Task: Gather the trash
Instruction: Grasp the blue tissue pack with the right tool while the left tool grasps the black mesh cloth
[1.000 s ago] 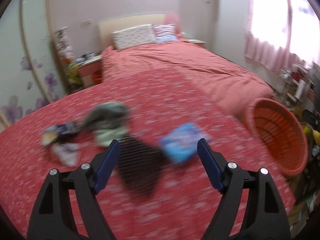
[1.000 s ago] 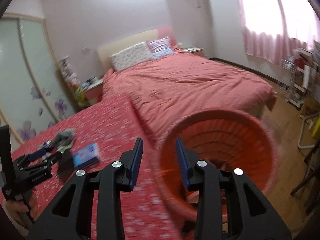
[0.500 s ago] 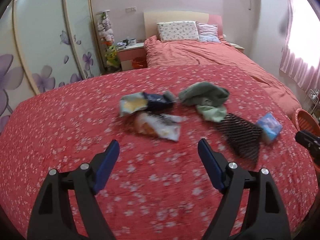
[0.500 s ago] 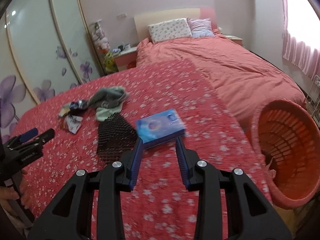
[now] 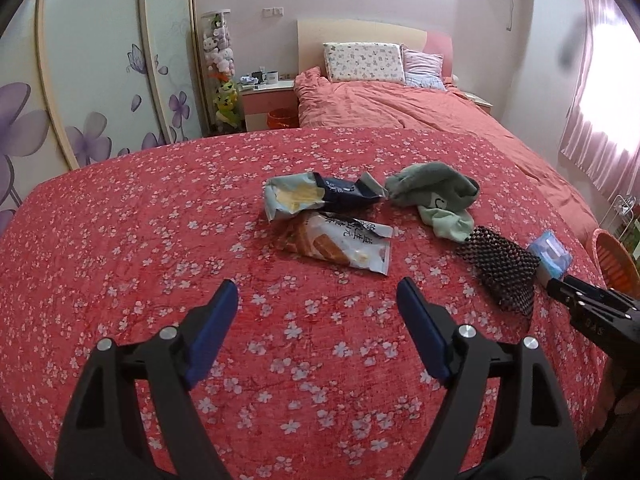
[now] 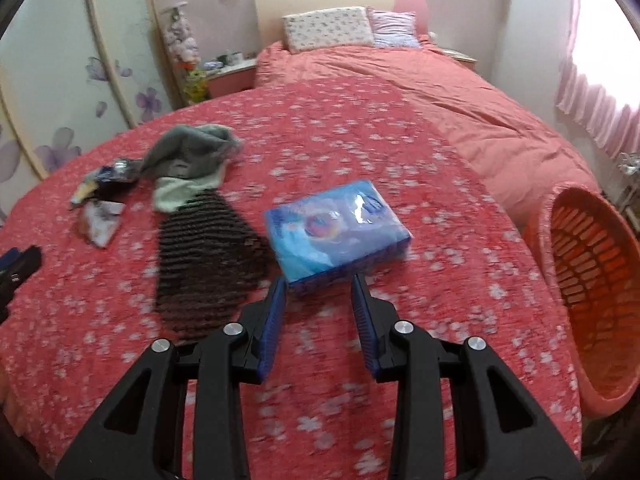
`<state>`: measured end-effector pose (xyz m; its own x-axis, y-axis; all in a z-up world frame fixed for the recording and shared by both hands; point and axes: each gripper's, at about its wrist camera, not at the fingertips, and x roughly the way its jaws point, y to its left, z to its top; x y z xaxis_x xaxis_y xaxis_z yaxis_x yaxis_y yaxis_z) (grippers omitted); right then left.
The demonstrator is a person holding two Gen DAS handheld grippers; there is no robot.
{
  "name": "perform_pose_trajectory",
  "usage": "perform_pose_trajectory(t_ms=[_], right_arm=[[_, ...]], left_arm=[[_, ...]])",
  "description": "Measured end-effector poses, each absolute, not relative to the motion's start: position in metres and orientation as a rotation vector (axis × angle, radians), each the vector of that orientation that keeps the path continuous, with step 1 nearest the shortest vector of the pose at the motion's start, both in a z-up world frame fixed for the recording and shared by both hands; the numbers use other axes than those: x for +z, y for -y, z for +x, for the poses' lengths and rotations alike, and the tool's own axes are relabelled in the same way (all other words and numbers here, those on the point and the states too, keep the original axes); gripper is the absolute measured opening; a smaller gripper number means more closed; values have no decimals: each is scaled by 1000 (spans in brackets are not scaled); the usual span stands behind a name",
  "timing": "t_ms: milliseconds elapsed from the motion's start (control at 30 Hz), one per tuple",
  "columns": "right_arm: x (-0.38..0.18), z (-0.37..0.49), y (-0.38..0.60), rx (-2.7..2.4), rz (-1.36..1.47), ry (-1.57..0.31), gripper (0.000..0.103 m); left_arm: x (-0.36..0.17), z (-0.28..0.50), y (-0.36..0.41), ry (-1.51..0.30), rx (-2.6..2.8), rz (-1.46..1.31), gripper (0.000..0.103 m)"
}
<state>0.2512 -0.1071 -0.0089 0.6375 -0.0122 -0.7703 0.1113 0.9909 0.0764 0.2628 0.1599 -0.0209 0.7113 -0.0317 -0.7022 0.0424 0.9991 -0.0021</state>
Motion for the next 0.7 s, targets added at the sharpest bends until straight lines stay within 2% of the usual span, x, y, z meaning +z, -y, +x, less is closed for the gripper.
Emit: perform_pose_trajectory(t_ms=[167, 400, 533, 633, 700], right_arm=[[-7, 252, 144, -232, 178, -860, 35], [7, 252, 152, -151, 266, -808, 35], [1, 270, 145, -138, 312, -827, 50], [-3, 282, 141, -148, 348, -836, 57], [-4, 288, 137, -173, 351, -833, 57]], left_arm=[[-23, 265, -159, -784, -48, 6, 80], [-25, 267, -153, -787, -64, 0, 80], [-25, 266, -149, -785, -75, -2, 81], [-25, 265, -149, -785, -80, -2, 81], [-25, 265, -148, -787, -82, -4, 81]])
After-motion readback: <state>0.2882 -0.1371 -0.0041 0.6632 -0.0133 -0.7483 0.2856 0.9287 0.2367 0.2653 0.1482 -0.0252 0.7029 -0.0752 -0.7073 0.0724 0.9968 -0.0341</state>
